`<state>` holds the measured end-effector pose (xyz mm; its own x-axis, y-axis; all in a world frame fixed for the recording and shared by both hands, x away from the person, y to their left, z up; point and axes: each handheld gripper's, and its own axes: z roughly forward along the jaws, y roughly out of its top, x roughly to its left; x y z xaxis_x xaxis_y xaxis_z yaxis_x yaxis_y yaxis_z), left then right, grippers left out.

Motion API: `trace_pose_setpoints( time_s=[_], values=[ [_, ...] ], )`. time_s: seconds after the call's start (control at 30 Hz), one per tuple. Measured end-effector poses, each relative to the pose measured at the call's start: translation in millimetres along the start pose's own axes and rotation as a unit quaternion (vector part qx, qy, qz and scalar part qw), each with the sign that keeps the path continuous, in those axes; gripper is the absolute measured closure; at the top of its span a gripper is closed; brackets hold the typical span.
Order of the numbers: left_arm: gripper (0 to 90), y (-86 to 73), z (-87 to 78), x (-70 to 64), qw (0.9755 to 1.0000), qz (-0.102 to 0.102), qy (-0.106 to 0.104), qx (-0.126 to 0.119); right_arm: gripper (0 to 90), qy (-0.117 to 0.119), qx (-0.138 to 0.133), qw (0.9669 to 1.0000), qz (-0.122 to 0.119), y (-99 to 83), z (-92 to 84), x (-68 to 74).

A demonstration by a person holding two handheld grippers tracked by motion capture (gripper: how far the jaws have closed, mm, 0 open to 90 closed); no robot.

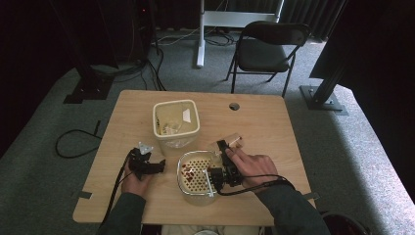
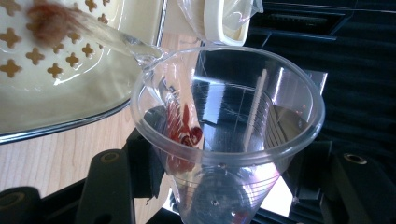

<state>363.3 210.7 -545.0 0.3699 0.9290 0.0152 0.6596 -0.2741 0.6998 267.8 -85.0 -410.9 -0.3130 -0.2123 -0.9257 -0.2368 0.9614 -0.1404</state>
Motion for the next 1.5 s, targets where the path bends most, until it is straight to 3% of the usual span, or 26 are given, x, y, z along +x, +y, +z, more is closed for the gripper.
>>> trace_pose_setpoints(
  time_s=[0.57, 1.07, 1.5],
  values=[
    [10.6, 0.0, 0.1, -0.1, 1.0, 0.0, 0.0, 0.0, 41.7, -0.019, 0.001, 0.9994, -0.03, 2.0, -1.0, 1.3],
    [10.6, 0.0, 0.1, -0.1, 1.0, -0.001, 0.0, -0.001, 41.9, -0.036, 0.008, 0.9965, -0.075, 10.3, -4.9, 3.9],
    [10.7, 0.0, 0.1, -0.1, 1.0, -0.001, 0.0, -0.001, 41.9, -0.032, 0.009, 0.9967, -0.074, 10.1, -3.4, 5.0]
  ],
)
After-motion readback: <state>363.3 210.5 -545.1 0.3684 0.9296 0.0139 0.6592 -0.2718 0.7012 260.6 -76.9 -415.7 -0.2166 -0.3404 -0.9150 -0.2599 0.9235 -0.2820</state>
